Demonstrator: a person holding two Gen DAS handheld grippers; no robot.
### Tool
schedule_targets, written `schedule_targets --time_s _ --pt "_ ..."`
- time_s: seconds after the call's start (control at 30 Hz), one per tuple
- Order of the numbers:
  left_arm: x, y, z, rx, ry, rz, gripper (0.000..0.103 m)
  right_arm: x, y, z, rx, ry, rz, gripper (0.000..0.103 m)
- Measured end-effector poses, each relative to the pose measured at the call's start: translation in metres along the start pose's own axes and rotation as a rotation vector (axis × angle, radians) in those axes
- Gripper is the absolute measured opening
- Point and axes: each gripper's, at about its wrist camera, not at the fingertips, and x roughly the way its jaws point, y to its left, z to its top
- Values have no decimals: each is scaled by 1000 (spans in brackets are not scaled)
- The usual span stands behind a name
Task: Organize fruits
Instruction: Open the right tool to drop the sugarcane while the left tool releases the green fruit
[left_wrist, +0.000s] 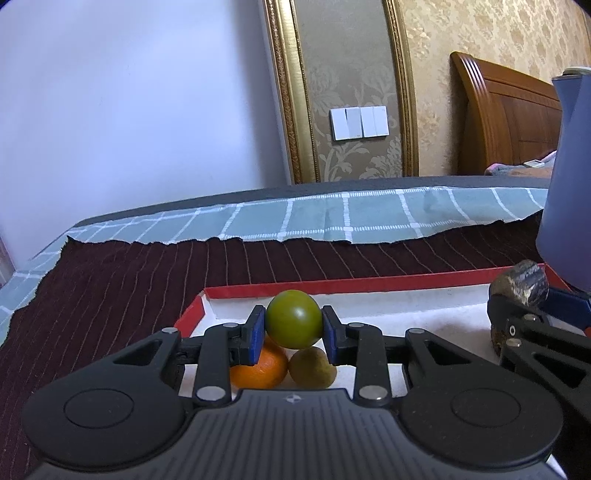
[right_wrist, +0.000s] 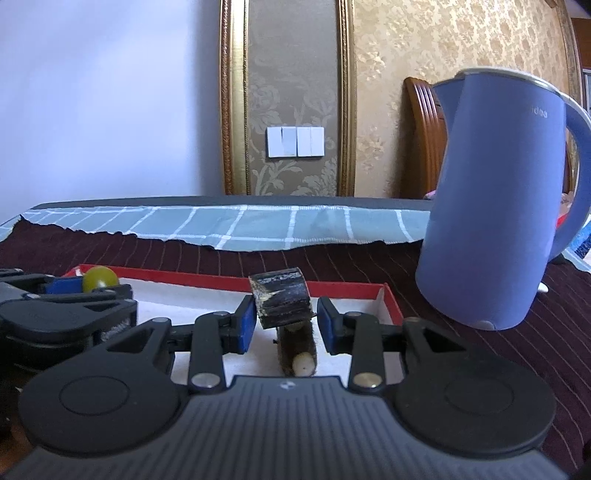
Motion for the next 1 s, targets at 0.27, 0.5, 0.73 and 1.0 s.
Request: schedule_targets --time_s 0.27,0.5,0.73,1.0 --pt "1 -2 -1 7 1 -4 31 1 -2 -1 4 0 5 40" --pt "-10 -3 -1 13 -59 4 73 -5 -4 -1 9 -31 -6 54" --pt "-22 -6 -6 41 -67 20 73 -21 -11 -5 42 -72 -20 68" --pt "-39 10 -12 0 -22 12 74 -36 -17 -13 76 -62 22 91"
